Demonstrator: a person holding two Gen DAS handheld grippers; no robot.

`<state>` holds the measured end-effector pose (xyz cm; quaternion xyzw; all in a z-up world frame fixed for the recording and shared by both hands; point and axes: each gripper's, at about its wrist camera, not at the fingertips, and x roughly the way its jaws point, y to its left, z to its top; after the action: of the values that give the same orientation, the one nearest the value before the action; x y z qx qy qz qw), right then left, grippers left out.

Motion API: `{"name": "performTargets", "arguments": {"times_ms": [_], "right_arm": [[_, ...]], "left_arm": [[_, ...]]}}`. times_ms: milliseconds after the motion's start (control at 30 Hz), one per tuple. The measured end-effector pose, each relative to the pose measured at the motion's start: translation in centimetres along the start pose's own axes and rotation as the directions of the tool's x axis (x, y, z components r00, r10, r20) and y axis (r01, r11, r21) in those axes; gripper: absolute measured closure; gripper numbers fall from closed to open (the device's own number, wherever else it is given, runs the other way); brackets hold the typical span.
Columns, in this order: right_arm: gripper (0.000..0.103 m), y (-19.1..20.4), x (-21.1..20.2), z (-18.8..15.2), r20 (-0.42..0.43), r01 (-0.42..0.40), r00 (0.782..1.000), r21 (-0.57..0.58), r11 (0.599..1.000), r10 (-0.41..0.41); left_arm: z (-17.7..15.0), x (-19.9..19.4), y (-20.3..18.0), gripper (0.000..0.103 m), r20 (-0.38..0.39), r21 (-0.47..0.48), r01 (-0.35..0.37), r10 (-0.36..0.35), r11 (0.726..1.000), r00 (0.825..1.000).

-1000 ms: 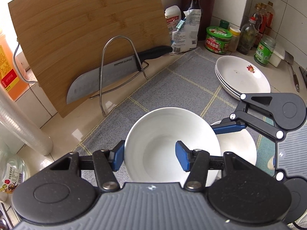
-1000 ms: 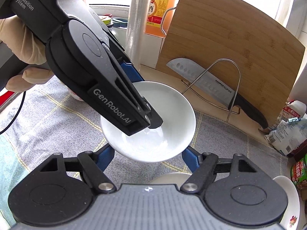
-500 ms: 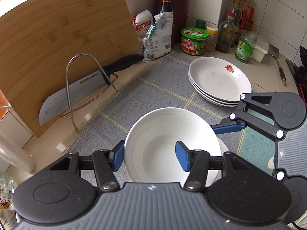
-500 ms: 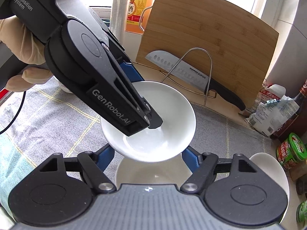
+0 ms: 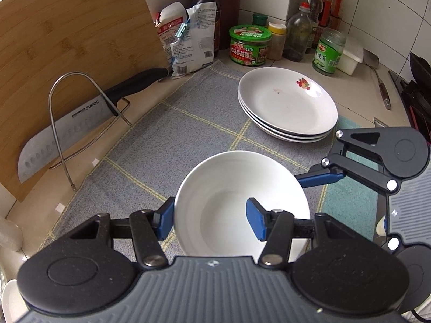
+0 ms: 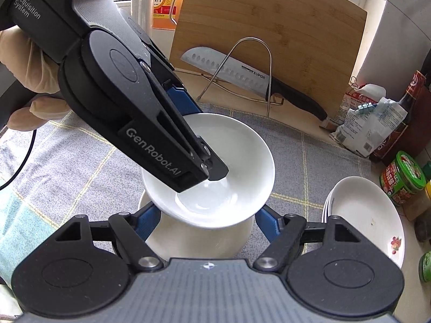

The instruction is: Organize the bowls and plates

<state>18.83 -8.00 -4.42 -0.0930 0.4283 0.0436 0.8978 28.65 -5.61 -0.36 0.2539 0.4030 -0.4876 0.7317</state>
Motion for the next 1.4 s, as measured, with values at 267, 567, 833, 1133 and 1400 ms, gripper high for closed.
{"name": "performTargets", "arguments": {"times_ms": [267, 567, 833, 1133, 1400], "right_arm": [[0.022, -0.1, 0.0, -0.2, -0.021, -0.013, 1.000, 0.014, 1.000, 0.013], [0.022, -0.1, 0.2, -0.6, -0.052, -0.037, 0.998, 0.022, 0.999, 0.039], [0.022, -0.2, 0.6, -0.6, -0.065, -0.059, 0.996, 0.029, 0.998, 0.061], [0.022, -0.5, 1.0, -0.8, -0.067, -0.069, 0.995, 0.044, 0.997, 0.071], [0.014, -0.9, 1.2, -0.8, -0.062, -0.082, 0.994, 0.065, 0.995, 0.086]], "left_arm": [[0.0, 0.4, -0.5, 0.048, -0.014, -0.003, 0.013, -0.013, 1.000, 1.000], [-0.3, 0.9, -0.7, 0.048, -0.037, -0.008, 0.022, -0.023, 1.000, 0.999], [-0.7, 1.4, -0.6, 0.047, -0.057, -0.014, 0.024, -0.025, 1.000, 0.998], [-0.9, 1.6, -0.7, 0.047, -0.048, 0.000, 0.018, -0.018, 1.000, 0.999], [-1.0, 1.9, -0.6, 0.046, -0.028, 0.002, 0.036, -0.036, 0.999, 0.999]]}}
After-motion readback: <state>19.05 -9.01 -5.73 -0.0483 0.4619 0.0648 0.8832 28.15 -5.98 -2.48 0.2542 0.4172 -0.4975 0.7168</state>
